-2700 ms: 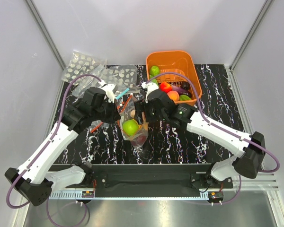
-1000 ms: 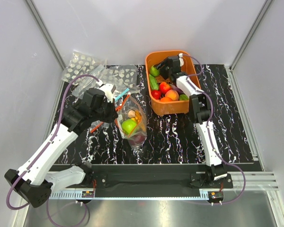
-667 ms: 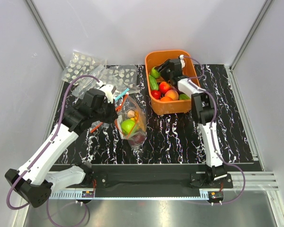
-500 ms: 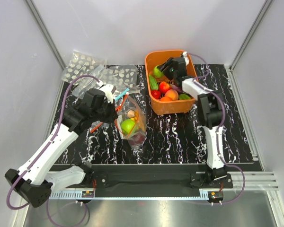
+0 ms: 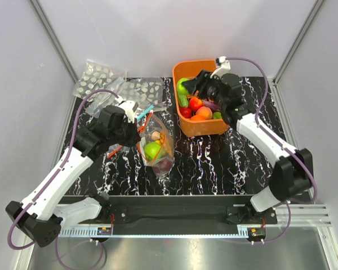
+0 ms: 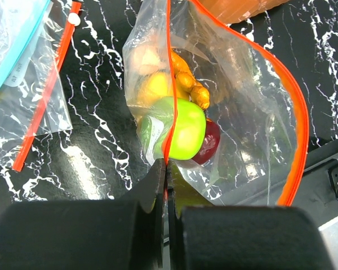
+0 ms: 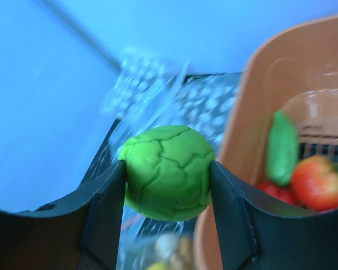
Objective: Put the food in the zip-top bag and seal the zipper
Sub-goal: Pick up the fake fruit from the bin, then place the fake fruit in the zipper food storage bag.
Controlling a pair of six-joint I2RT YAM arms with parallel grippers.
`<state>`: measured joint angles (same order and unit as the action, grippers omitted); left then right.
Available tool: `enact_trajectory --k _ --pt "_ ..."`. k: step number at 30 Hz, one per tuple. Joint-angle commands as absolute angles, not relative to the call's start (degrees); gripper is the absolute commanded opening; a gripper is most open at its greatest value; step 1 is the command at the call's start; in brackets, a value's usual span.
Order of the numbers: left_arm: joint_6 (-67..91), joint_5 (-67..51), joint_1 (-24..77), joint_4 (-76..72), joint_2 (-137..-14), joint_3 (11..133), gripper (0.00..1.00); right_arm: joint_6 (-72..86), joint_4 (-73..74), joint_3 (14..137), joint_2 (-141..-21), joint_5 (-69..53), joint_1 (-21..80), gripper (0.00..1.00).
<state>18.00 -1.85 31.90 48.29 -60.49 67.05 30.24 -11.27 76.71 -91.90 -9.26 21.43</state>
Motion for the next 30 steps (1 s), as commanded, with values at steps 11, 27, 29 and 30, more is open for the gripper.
enact_trajectory --k 11,27,29,30 --pt "19.07 -5.89 31.64 45.44 -58.8 69.88 0.0 17.59 -0.35 68.82 -75.23 -17.23 43.75 0.39" --pt "19.07 -6.07 31.64 45.97 -58.1 70.31 0.0 12.66 10.63 74.0 -81.91 -12.75 49.66 0.72" --pt "18.98 -5.8 31.73 46.23 -58.01 70.23 0.0 13.09 10.72 74.09 -81.22 -11.09 49.92 0.87" --pt "18.9 -5.63 31.73 46.32 -57.92 70.14 0.0 13.27 10.64 73.83 -80.78 -10.81 49.92 0.89"
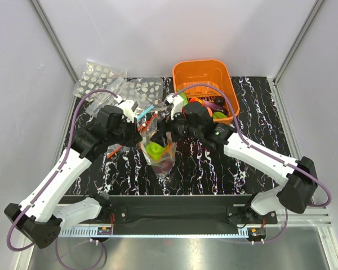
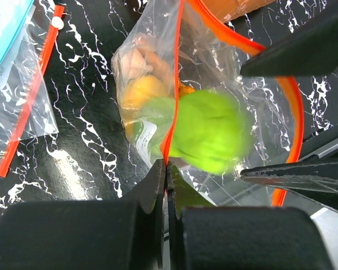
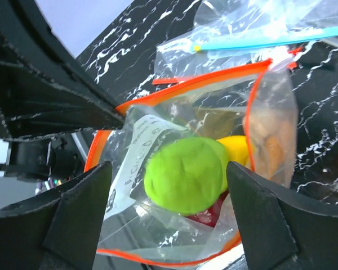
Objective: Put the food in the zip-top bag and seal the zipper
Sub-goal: Place the fake fruit in the zipper food storage bag.
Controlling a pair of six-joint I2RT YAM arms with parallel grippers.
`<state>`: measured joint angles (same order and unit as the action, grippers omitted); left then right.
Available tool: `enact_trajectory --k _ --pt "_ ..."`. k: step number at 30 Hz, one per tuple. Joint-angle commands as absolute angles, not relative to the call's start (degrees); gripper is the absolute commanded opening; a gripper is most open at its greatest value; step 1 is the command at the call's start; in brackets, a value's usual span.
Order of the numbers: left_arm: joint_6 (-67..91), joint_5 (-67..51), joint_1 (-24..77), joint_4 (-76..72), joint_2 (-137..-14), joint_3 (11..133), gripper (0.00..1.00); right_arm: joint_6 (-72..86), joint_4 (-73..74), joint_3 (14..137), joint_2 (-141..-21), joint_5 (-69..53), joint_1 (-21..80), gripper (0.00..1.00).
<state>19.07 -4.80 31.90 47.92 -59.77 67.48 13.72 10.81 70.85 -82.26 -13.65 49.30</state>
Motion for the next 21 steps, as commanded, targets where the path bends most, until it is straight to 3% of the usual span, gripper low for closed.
enact_trajectory --k 1,6,8,14,21 --pt "18.9 -5.63 31.64 46.41 -57.83 69.96 0.0 13.36 10.63 73.74 -79.9 -10.64 50.01 0.9" --pt "18.98 -6.06 31.64 46.32 -57.48 69.61 0.0 14.67 14.13 75.93 -77.96 -7.92 50.01 0.83" --pt "19.07 -6.06 31.64 46.32 -57.3 69.61 0.0 15.47 16.25 77.16 -77.52 -5.81 49.92 0.75" --pt "19.16 -6.06 31.73 46.14 -57.04 68.91 0.0 16.26 23.81 80.07 -76.73 -0.8 50.01 0.63" --pt "19.51 -6.77 31.73 45.44 -57.3 68.64 0.0 15.56 28.47 79.54 -77.69 -0.35 49.92 0.61"
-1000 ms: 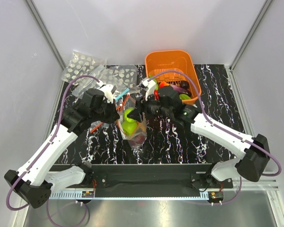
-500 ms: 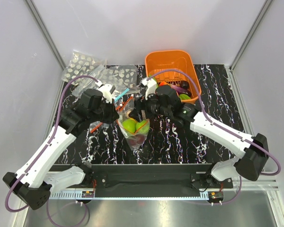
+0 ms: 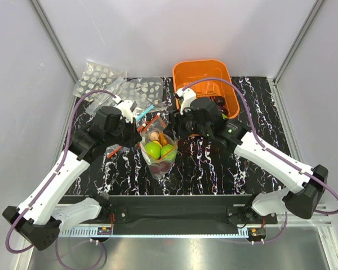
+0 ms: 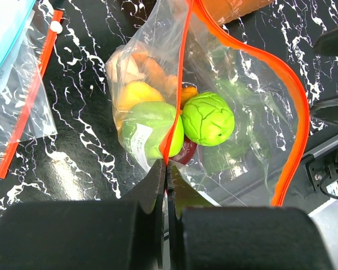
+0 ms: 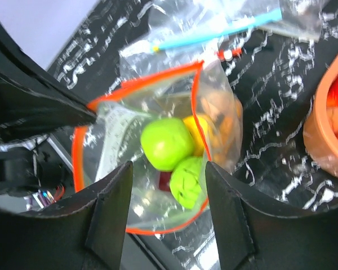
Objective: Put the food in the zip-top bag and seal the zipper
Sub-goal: Place the fake fruit in the zipper food storage bag, then adjust the zipper food storage bag at the center of the board.
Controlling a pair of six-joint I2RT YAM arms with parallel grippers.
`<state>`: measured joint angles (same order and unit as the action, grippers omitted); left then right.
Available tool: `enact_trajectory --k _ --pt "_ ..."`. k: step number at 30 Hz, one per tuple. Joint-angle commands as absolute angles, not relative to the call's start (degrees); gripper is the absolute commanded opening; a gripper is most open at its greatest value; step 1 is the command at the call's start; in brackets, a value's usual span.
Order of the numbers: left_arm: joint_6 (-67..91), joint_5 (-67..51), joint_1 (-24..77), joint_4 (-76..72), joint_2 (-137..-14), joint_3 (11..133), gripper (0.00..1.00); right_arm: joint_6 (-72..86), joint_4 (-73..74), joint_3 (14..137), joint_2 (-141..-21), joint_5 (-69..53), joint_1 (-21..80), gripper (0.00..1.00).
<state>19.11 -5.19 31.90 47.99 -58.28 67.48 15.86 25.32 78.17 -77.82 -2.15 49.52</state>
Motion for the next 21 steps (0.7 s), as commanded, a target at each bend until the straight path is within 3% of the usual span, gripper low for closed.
enact_trajectory --k 1,6,11,13,14,18,21 --pt "19.42 -6.77 31.73 45.44 -57.39 68.82 0.0 15.38 28.82 79.45 -78.22 -0.26 49.92 0.61" --pt "19.51 -6.94 31.64 45.44 -57.74 68.64 0.0 15.47 31.37 79.1 -80.42 2.1 50.01 0.58" --pt "19.16 -7.03 31.73 45.44 -57.92 68.38 0.0 16.26 31.64 77.35 -80.25 3.86 49.83 0.5" --pt "18.81 -7.21 31.73 45.44 -58.1 68.38 0.0 16.78 31.47 76.82 -79.46 3.52 49.92 0.39" --pt "18.81 -7.56 31.73 45.27 -58.27 68.38 0.0 16.96 31.73 76.64 -79.28 3.08 49.92 0.27" --pt "18.72 -11.23 31.73 44.12 -59.06 68.12 0.0 18.63 31.29 76.29 -78.31 0.18 49.92 0.01" --pt "18.54 -14.32 32.17 43.86 -60.64 69.25 0.0 20.38 29.19 74.8 -76.3 -2.72 50.01 0.0"
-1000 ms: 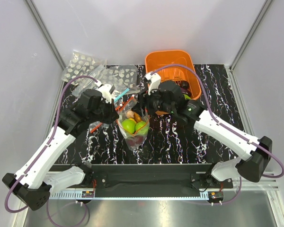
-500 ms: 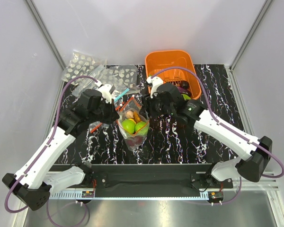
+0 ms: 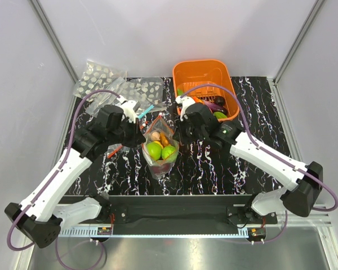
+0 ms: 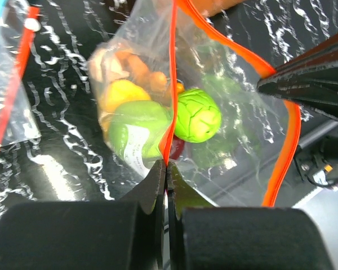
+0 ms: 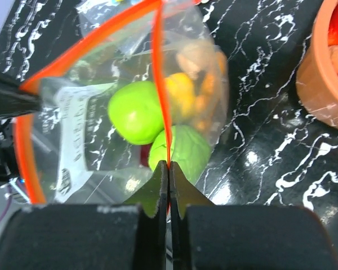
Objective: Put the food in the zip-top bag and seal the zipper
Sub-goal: Adjust the zipper food storage bag at the center of the board.
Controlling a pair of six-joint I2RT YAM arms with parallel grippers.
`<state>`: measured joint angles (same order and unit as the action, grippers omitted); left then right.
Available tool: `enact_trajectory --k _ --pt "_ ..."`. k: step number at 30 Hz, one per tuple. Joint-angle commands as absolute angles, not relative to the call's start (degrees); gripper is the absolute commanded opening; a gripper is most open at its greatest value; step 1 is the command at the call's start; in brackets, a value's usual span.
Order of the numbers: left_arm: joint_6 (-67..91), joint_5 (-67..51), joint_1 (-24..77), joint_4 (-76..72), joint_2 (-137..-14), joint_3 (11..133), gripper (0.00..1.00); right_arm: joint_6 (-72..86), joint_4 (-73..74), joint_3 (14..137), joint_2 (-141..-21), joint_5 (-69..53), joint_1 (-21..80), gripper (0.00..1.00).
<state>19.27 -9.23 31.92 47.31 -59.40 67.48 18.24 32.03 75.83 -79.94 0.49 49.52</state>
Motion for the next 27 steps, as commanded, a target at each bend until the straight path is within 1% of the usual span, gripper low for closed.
enact_trajectory --k 1,5,9,10,12,13,16,18,20,22,23,24,26,27 --pt "18.54 -14.94 32.52 43.25 -60.82 69.43 0.0 21.0 27.35 73.49 -74.29 -3.86 50.18 0.0" --pt "19.07 -19.32 33.05 40.79 -61.26 69.52 0.0 25.39 25.4 71.37 -70.41 -4.13 50.45 0.0" --pt "19.6 -21.79 34.97 39.2 -63.36 71.97 0.0 30.75 24.26 69.79 -68.3 -0.27 51.85 0.0" --pt "19.34 -22.06 35.85 38.5 -63.89 72.5 0.0 31.63 24.0 69.52 -68.12 3.56 52.46 0.0" --pt "18.72 -23.11 38.75 37.88 -66.09 74.08 0.0 32.86 22.77 68.65 -67.07 6.49 55.19 0.0" --pt "18.72 -23.72 39.63 36.92 -66.79 74.44 0.0 33.48 22.5 68.03 -66.89 10.16 56.07 0.0" --pt "20.04 -25.93 39.81 33.42 -68.99 73.92 0.0 36.38 21.54 65.49 -66.62 16.41 57.83 0.0" --pt "20.13 -25.84 39.73 32.43 -69.87 73.74 0.0 39.19 19.7 63.38 -65.66 18.27 58.18 0.04" --pt "19.78 -25.49 39.73 32.69 -71.19 74.18 0.0 41.12 13.99 59.25 -64.61 19.51 58.62 0.06" --pt "19.43 -23.14 39.47 34.27 -72.33 74.53 0.0 41.22 9.59 57.14 -64.69 19.43 58.97 0.14" --pt "19.08 -22.16 39.38 35.06 -72.68 74.88 0.0 40.79 9.58 57.3 -65.21 19.34 59.06 0.3" --pt "18.81 -21.37 39.11 36.63 -73.03 75.06 0.0 40.43 10.71 57.74 -66.43 19.42 59.06 0.41" --pt "18.11 -19.95 38.32 37.35 -73.39 74.71 0.0 39.03 10.99 58.18 -67.06 19.69 59.06 0.5" --pt "17.93 -19.78 38.23 37.53 -73.3 74.36 0.0 38.5 10.81 57.92 -66.97 19.25 58.98 0.51"
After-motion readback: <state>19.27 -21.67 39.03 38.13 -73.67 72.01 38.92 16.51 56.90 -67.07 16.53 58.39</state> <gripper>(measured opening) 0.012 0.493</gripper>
